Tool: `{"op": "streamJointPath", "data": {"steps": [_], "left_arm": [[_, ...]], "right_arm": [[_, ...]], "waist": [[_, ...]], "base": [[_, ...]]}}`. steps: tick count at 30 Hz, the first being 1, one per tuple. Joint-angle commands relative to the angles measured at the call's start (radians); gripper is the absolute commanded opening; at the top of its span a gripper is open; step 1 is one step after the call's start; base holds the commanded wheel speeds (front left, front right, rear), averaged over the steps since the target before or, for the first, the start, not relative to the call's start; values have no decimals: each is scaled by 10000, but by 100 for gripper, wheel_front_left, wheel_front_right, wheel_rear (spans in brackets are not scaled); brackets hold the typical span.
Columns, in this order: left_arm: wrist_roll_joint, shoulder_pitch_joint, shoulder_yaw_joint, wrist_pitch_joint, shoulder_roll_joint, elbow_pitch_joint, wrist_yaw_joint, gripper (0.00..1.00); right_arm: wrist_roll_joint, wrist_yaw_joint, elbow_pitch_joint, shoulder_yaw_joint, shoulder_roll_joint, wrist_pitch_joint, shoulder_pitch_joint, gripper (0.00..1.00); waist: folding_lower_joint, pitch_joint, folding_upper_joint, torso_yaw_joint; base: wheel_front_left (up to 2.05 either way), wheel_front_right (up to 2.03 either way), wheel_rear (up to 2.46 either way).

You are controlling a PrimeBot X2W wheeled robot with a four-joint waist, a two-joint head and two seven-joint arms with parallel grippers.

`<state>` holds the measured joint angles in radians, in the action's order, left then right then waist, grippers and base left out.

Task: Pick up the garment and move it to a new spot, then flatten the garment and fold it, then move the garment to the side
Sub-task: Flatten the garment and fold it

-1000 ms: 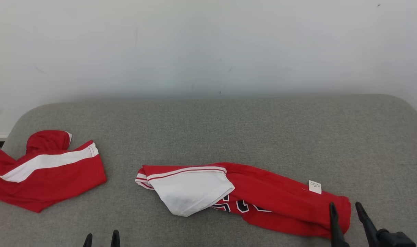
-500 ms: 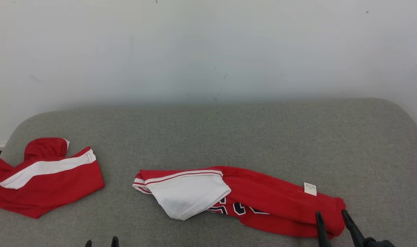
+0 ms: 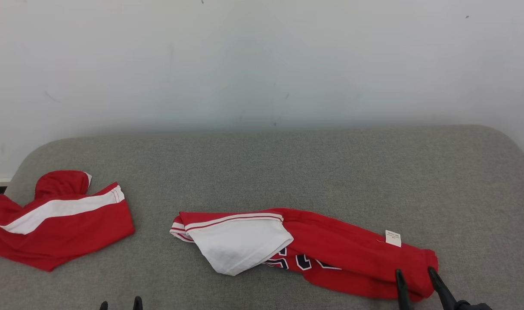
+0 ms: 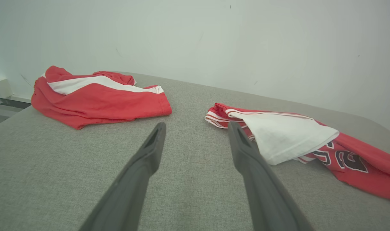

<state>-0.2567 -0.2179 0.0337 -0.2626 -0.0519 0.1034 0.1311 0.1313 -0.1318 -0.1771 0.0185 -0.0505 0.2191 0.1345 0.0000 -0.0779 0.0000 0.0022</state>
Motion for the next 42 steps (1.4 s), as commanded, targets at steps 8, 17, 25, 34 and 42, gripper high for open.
{"op": "streamJointPath", "data": {"steps": [8, 17, 25, 34, 42], "left_arm": [[86, -40, -52, -32, 22, 48, -8, 100], [60, 8, -93, -32, 22, 102, -8, 100], [-221, 79, -565, -32, -70, 376, -8, 100], [-1426, 1366, -2605, 79, -972, 2097, -11, 100], [-3000, 3073, -3845, 488, -1523, 3788, -11, 100]], "right_arm": [[120, 24, -40, 74, 1, -33, -3, 100], [219, 24, -112, 119, 1, -116, -103, 100], [345, 24, -186, 138, 1, -232, -140, 100], [619, 24, -59, 126, 2, -1444, -606, 100], [536, 24, 174, 462, -3, -1812, -1003, 100]], "waist": [[0, 73, 0, -39], [0, 160, 0, -127], [0, 151, 0, -117], [0, 302, 0, -281], [0, 695, 0, -820]], "base": [[0, 0, 0], [0, 0, 0], [0, 0, 0], [0, 0, 0], [0, 0, 0]]}}
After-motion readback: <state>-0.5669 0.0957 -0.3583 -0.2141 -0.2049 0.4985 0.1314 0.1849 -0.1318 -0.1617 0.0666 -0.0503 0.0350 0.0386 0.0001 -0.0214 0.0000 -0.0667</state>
